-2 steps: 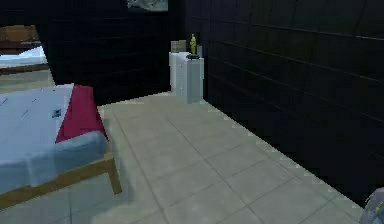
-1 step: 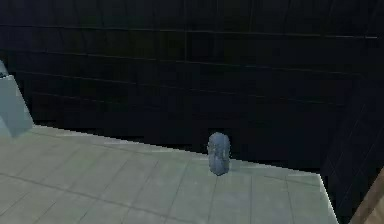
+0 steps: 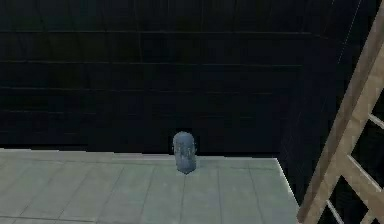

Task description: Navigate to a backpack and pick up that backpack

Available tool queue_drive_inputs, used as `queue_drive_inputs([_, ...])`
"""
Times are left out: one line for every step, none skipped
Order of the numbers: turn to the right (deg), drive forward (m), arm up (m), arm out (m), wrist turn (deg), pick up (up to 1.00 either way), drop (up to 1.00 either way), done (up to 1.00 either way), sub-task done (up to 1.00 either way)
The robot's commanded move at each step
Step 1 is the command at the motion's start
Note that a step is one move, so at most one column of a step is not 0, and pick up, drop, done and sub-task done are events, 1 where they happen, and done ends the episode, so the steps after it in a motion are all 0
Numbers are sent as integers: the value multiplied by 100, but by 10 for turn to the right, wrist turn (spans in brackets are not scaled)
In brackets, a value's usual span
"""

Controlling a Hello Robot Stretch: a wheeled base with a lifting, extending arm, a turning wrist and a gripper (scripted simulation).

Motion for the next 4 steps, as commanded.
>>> queue_drive_inputs([30,0,0,0,0,0,0,0,0])
queue_drive_inputs([0,60,0,0,0,0,0,0,0])
queue_drive_inputs([-450,0,0,0,0,0,0,0,0])
queue_drive_inputs([-450,0,0,0,0,0,0,0,0])
